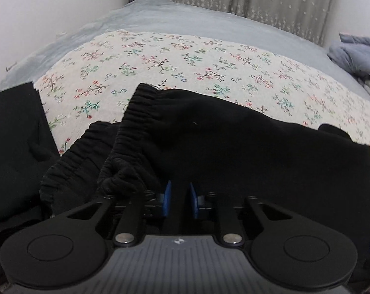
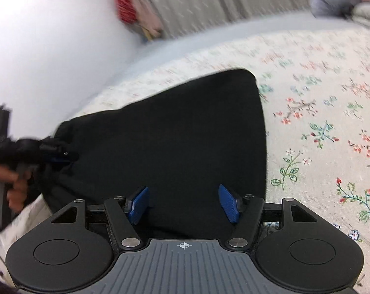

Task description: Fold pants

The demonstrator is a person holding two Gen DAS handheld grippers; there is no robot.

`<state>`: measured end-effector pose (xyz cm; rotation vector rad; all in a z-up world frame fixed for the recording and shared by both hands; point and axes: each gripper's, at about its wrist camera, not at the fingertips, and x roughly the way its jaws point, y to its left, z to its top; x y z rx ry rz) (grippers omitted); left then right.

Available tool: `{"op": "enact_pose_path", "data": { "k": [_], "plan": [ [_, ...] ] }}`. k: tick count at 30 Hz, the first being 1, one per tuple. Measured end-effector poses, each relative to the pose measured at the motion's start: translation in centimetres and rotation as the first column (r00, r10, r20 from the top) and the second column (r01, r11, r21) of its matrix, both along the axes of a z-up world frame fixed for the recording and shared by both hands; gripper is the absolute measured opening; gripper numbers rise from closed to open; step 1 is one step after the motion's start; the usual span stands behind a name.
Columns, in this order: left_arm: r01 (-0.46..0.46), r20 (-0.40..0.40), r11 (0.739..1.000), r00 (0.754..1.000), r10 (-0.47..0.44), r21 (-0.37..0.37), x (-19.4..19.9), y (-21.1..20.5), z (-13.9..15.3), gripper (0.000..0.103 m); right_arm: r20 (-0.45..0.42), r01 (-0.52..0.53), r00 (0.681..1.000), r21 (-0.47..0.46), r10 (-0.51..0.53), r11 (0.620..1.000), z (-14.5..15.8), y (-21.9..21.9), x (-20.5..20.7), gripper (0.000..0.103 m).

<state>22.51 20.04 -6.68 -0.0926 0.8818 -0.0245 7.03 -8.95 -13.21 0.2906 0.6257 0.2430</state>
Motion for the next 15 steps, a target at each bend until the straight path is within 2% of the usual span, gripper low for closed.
{"op": "enact_pose_path", "data": {
  "k": [4,6,8,10,11,12,15],
  "plan": [
    [-0.008,0.009,1.0,1.0,0.008,0.006,0.0,-0.2,0.3,0.02,-0.031,0.014,0.999,-0.11,-0.018,0.994,1.4,0.6,-1.2,0.062],
    [0.003,0.046,1.0,0.999,-0.004,0.022,-0.9,-1.3,1.2,0.026,-0.01,0.061,0.998,-0.104,-0.062,0.993,2.4,-0.3,-2.1,0.064],
    [0.041,0.108,0.998,0.993,-0.045,0.047,-1.8,-2.7,2.4,0.033,-0.025,0.095,0.995,-0.075,-0.097,0.993,2.6,-1.5,-2.4,0.064],
    [0.09,0.154,0.995,0.983,-0.096,0.047,-2.7,-4.2,3.1,0.045,-0.129,0.109,0.985,-0.074,-0.118,0.991,1.6,-2.3,-1.8,0.064],
    [0.12,0.156,0.992,0.98,-0.124,0.036,-3.1,-5.2,3.1,0.048,-0.172,0.091,0.98,-0.075,-0.103,0.993,1.0,-2.4,-1.5,0.064],
    [0.141,0.143,0.99,0.979,-0.143,0.024,-3.3,-6.1,2.9,0.05,-0.175,0.058,0.982,-0.102,-0.075,0.993,1.1,-2.3,-1.4,0.064],
    [0.194,0.105,0.981,0.975,-0.195,0.017,-3.9,-8.8,2.0,0.051,-0.268,-0.008,0.963,-0.124,-0.025,0.992,3.4,-3.0,-0.6,0.064]
  ]
}}
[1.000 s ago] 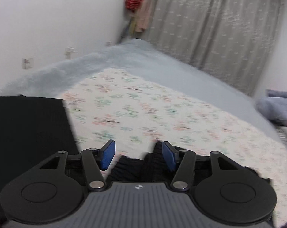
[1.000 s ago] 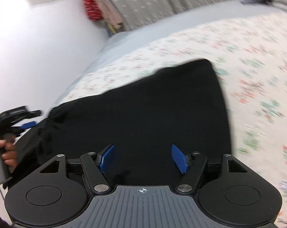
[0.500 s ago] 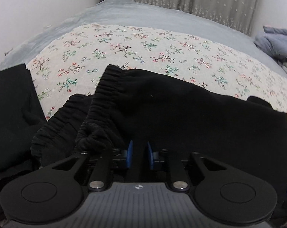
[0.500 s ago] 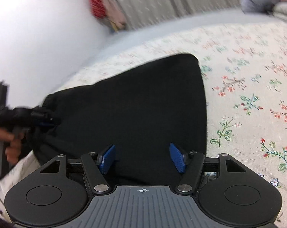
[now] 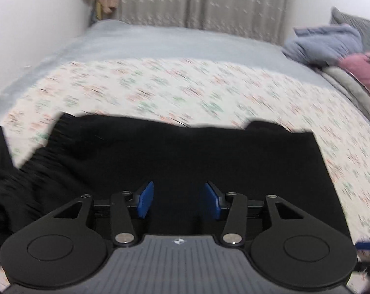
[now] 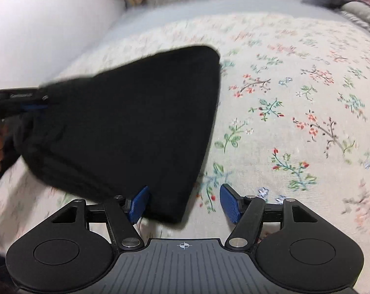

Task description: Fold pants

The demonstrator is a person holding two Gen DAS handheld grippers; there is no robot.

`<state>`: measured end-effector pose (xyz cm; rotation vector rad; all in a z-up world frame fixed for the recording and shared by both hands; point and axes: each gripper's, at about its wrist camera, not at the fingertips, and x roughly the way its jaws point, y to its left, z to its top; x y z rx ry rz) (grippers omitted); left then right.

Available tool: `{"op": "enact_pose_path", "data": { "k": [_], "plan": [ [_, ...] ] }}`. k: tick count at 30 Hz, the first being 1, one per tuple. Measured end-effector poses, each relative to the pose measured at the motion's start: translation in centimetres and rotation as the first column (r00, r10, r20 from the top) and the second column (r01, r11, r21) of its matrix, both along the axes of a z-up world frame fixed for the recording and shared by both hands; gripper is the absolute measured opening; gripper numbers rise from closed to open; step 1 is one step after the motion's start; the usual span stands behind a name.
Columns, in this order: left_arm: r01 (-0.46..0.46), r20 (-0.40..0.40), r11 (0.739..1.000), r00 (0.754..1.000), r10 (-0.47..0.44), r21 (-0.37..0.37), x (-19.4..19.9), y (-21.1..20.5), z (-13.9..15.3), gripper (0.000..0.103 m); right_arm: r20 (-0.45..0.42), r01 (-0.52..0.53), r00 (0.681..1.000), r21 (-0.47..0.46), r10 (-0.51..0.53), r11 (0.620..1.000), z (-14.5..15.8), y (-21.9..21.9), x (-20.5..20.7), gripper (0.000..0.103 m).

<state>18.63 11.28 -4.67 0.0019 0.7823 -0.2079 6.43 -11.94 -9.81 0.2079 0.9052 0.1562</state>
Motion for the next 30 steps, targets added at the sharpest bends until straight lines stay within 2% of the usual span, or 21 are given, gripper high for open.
{"op": "enact_pose_path", "data": {
  "k": [3,5,8,11,12,14,17,19,22,25,27,30],
  "plan": [
    [0.054,0.023,0.998,0.998,-0.055,0.022,-1.0,-2.6,-0.4,0.051,0.077,-0.046,0.996,-0.035,0.049,0.998,2.6,-1.0,-0.5,0.064],
    [0.071,0.0,0.997,0.997,-0.071,0.005,-1.2,-3.8,-1.1,0.051,0.094,-0.076,0.993,-0.015,0.077,0.997,3.1,-1.6,-0.4,0.064],
    [0.033,-0.101,0.999,0.994,-0.032,0.006,-0.3,-4.5,-3.3,0.051,0.104,-0.109,0.989,0.019,0.106,0.994,1.7,-1.6,0.0,0.064],
    [0.028,-0.089,0.998,0.996,-0.023,0.049,-0.1,-4.9,-4.1,0.054,0.047,-0.12,0.992,0.04,0.118,0.992,-1.9,-1.3,0.2,0.064],
    [0.025,-0.092,0.998,0.996,-0.02,0.05,-0.1,-4.9,-4.0,0.054,0.077,-0.125,0.99,0.033,0.122,0.992,-2.3,-1.2,-0.2,0.064],
    [0.012,-0.104,0.999,0.995,-0.009,0.03,0.0,-4.6,-3.7,0.053,0.05,-0.132,0.99,0.01,0.131,0.991,-1.5,-0.9,-0.4,0.064],
    [0.007,-0.095,0.999,0.995,-0.011,-0.036,0.2,-4.6,-2.8,0.053,0.041,-0.139,0.99,0.023,0.138,0.99,-1.5,-1.3,-0.5,0.064],
    [0.014,-0.077,0.997,0.997,-0.02,-0.073,0.4,-4.9,-1.9,0.053,0.045,-0.119,0.992,0.085,0.116,0.989,-1.6,-2.3,-0.9,0.064],
    [0.028,-0.055,0.994,0.998,-0.034,-0.106,0.3,-6.2,-1.0,0.053,0.053,-0.042,0.998,0.267,0.029,0.963,-1.3,-4.9,-0.8,0.064],
    [0.069,-0.041,0.988,0.996,-0.076,-0.139,0.5,-8.0,-0.4,0.053,0.03,0.065,0.996,0.415,-0.085,0.907,-1.6,-7.3,-0.8,0.064],
    [0.104,-0.026,0.983,0.994,-0.11,-0.153,0.9,-9.0,-0.3,0.053,-0.002,0.128,0.99,0.477,-0.144,0.87,-2.4,-8.4,-0.7,0.064],
    [0.137,-0.038,0.976,0.989,-0.145,-0.167,1.7,-10.3,-0.5,0.053,-0.02,0.143,0.987,0.556,-0.159,0.819,-3.3,-8.6,-0.7,0.064]
  ]
}}
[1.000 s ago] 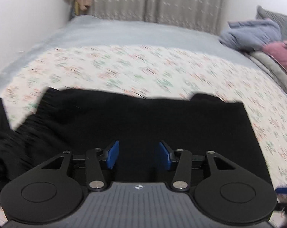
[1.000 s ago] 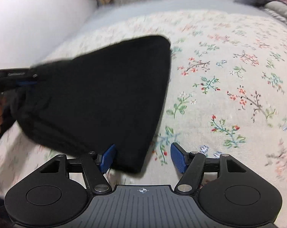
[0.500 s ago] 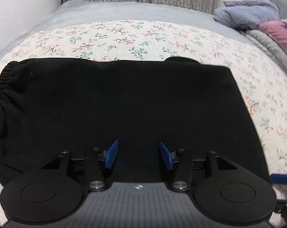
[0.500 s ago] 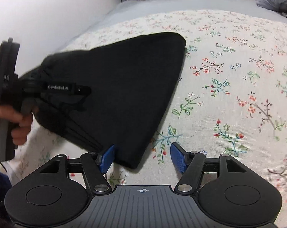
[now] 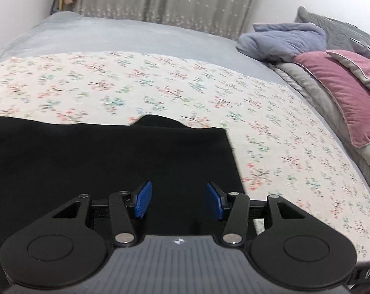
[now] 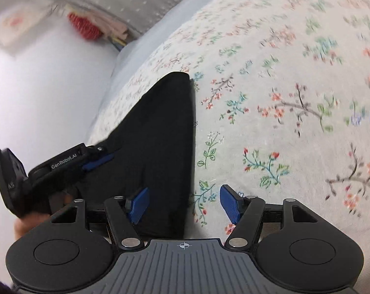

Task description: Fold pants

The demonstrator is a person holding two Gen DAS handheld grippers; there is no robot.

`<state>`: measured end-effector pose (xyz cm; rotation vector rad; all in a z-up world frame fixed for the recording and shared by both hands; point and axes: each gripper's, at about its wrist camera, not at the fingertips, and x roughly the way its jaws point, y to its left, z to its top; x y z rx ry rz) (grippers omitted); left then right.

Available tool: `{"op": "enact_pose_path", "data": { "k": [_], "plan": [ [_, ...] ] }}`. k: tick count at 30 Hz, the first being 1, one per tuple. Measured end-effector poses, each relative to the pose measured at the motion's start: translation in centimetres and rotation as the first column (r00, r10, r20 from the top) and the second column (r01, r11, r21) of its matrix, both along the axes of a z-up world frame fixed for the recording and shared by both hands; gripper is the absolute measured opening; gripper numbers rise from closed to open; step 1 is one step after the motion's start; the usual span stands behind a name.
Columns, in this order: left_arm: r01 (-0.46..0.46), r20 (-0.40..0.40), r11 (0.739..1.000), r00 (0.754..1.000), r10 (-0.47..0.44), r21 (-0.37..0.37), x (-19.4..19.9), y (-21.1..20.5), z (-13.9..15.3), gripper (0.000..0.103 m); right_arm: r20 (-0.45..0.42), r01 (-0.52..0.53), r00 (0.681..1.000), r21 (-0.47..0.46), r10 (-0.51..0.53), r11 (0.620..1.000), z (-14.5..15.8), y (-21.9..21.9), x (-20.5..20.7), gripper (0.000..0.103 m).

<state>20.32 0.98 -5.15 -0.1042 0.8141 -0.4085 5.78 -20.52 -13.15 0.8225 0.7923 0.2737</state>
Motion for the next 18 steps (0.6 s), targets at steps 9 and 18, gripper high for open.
{"op": "enact_pose_path", "data": {
  "k": [9,18],
  "plan": [
    [0.095,-0.113,0.995,0.989,-0.093,0.012,2.4,-5.6,-1.5,0.053,0.021,0.0,1.0,0.073,-0.002,0.997,-2.6,4.1,0.7,0.032],
    [0.214,-0.151,0.94,0.972,-0.178,0.266,4.1,-12.2,-1.5,0.072,0.079,0.024,0.997,-0.05,-0.02,0.998,-1.1,5.9,-0.1,0.017]
  ]
}}
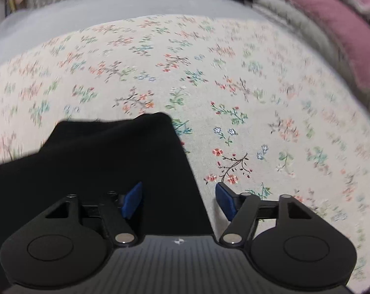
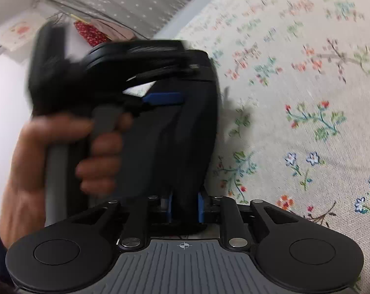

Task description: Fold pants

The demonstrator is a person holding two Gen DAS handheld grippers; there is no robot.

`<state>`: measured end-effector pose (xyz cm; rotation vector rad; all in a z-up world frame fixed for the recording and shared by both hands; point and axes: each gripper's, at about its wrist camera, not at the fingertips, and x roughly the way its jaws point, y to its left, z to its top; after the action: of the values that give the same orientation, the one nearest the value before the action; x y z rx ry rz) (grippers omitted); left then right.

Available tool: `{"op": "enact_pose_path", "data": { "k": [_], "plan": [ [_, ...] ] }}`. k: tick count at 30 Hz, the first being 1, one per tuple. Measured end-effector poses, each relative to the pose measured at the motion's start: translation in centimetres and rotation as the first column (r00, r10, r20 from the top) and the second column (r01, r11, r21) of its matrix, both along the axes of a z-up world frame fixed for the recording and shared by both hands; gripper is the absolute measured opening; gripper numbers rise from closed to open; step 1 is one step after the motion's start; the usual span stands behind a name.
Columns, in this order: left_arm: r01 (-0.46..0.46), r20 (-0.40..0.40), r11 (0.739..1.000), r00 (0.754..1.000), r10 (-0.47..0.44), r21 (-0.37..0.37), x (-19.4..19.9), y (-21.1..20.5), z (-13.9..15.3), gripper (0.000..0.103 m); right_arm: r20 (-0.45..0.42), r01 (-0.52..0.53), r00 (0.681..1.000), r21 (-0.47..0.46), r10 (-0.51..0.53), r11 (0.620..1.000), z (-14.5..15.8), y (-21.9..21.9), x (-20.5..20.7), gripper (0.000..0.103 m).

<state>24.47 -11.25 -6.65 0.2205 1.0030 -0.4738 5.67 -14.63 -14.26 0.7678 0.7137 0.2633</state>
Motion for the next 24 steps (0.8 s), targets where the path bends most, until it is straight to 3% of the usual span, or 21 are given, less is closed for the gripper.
{"op": "enact_pose_path", "data": {
  "k": [3,7,8,10,13,16,17,18,20,22,24],
  "plan": [
    [0.036,0.048,0.989,0.998,-0.043,0.146,-0.3,-2.3,-0.2,0.077,0.081,-0.019,0.996,-0.085,0.025,0.996,1.5,1.4,-0.6,0.016],
    [0.073,0.13,0.928,0.983,-0.128,0.365,-0.8,-4.2,-1.2,0.076,0.174,-0.045,0.981,-0.205,0.081,0.978,3.2,3.4,-1.5,0.015],
    [0.08,0.139,0.915,0.98,-0.146,0.395,-0.9,-4.3,-1.5,0.072,0.181,-0.045,0.98,-0.223,0.087,0.974,3.3,3.7,-1.5,0.015],
    [0.061,0.146,0.911,0.981,-0.131,0.409,-0.6,-3.9,-1.6,0.043,0.185,-0.04,0.979,-0.235,0.085,0.971,3.4,3.8,-1.7,0.015],
    [0.04,0.135,0.93,0.986,-0.095,0.365,0.1,-2.6,-1.5,0.014,0.166,-0.021,0.985,-0.206,0.055,0.978,3.4,3.2,-1.4,0.015],
    [0.007,0.146,0.959,0.988,-0.05,0.282,0.5,-1.4,-0.9,0.009,0.073,-0.015,0.997,-0.114,0.024,0.993,2.4,1.7,-0.6,0.02],
    [-0.006,0.147,0.97,0.989,-0.031,0.245,0.7,-1.0,-0.8,0.009,0.032,-0.002,0.999,-0.065,0.004,0.998,1.8,1.0,-0.2,0.028],
    [-0.018,0.148,0.979,0.989,-0.013,0.203,0.8,-0.4,-0.6,0.009,0.002,0.016,1.0,-0.036,-0.016,0.999,1.2,0.4,0.0,0.044],
    [-0.051,0.141,0.991,0.99,0.033,0.125,1.0,0.4,-0.3,0.009,-0.007,0.026,1.0,-0.023,-0.026,0.999,0.5,0.0,0.3,0.057],
    [-0.086,0.135,0.994,0.988,0.077,0.062,1.2,1.1,0.1,0.008,0.033,0.0,0.999,-0.066,0.002,0.998,0.6,0.6,0.3,0.056],
    [-0.113,0.137,0.993,0.985,0.109,0.026,1.2,1.2,0.8,0.008,0.067,-0.055,0.996,-0.127,0.064,0.99,1.0,1.8,0.1,0.014]
  ]
}}
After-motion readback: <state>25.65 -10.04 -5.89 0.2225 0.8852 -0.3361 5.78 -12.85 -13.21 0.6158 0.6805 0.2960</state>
